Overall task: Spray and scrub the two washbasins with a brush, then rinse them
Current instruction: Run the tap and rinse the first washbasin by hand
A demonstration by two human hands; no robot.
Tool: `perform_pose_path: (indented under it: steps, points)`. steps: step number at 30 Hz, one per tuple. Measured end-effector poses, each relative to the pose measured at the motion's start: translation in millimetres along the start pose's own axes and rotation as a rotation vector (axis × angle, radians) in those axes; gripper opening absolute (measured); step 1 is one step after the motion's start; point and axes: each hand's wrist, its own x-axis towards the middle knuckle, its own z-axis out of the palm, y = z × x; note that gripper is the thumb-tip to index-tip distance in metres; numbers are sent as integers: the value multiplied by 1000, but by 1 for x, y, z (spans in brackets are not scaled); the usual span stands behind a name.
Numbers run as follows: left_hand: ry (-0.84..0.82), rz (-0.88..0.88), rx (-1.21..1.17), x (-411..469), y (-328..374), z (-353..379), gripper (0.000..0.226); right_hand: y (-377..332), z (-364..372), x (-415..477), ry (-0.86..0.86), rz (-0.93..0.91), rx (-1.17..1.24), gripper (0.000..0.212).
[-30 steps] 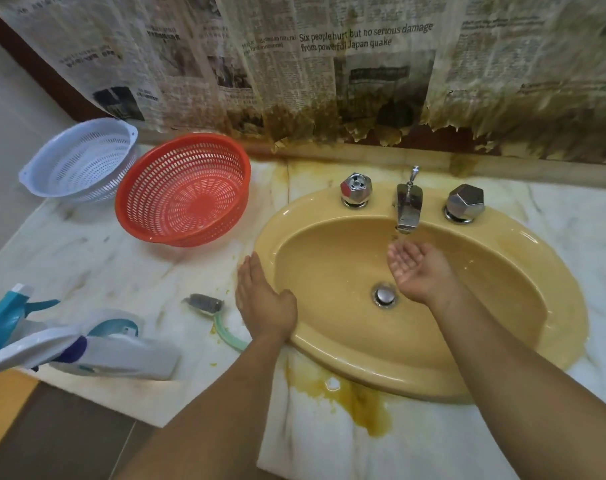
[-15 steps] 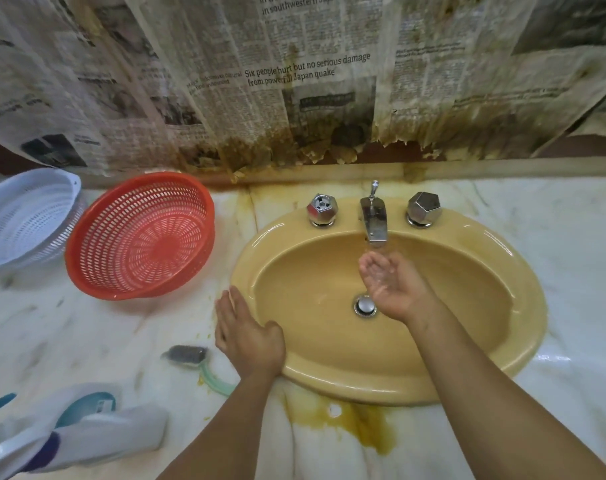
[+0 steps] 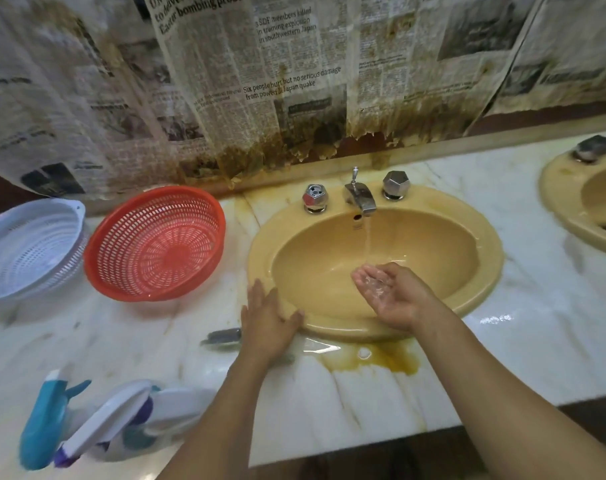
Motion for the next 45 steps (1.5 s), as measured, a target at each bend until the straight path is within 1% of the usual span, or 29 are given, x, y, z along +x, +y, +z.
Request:
perform_pose_path:
  steps: [4, 6, 8, 11, 13, 14, 16, 18, 20, 22, 26, 29, 31, 34, 37, 39, 42, 45]
  points:
    - [-190, 319, 169, -13, 9, 2, 82, 11, -4, -18, 57, 9, -113, 24]
    - [-225, 426, 280, -11, 9, 11, 80, 17, -3, -26, 83, -4, -242, 29]
    - [-199, 452, 323, -7, 11, 19, 72, 23, 0, -31, 89, -33, -363, 32]
    - [-144, 540, 381, -5, 24, 29, 64, 30, 0, -35, 85, -72, -537, 27]
    - [-158, 593, 454, -4, 41, 36, 62, 32, -2, -37, 85, -106, -710, 28]
    - [-181, 592, 488, -3, 50, 40, 63, 32, -2, -40, 75, -130, -769, 27]
    - [-224, 570, 532, -1, 66, 50, 73, 28, -4, -45, 49, -184, -834, 22]
    - [-221, 570, 564, 0, 75, 62, 83, 18, -9, -49, 72, -274, -860, 24]
    - [-193, 575, 599, 1, 76, 70, 87, 7, -20, -52, 94, -337, -816, 25]
    - [-182, 600, 617, 3, 74, 69, 89, -4, -34, -56, 91, -351, -750, 22]
    - [-298, 662, 581, 17, 51, 47, 87, -23, -60, -63, 108, -360, -659, 16]
    - [-279, 636, 637, 31, 23, 21, 88, -34, -78, -63, 146, -385, -568, 22]
    - [-338, 593, 644, 39, 16, 9, 91, -37, -88, -59, 184, -410, -514, 28]
    - [-476, 521, 664, 47, 26, -1, 97, -40, -98, -51, 263, -437, -424, 30]
    - [-556, 542, 771, 55, 39, -3, 99, -43, -99, -40, 290, -443, -353, 30]
    - [-593, 574, 859, 60, 43, -2, 100, -45, -94, -30, 256, -440, -313, 34]
    - [-544, 682, 919, 67, 36, 5, 98, -51, -82, -10, 185, -391, -204, 41]
    - [-457, 766, 879, 73, 21, 12, 98, -59, -68, 22, 133, -268, -99, 43]
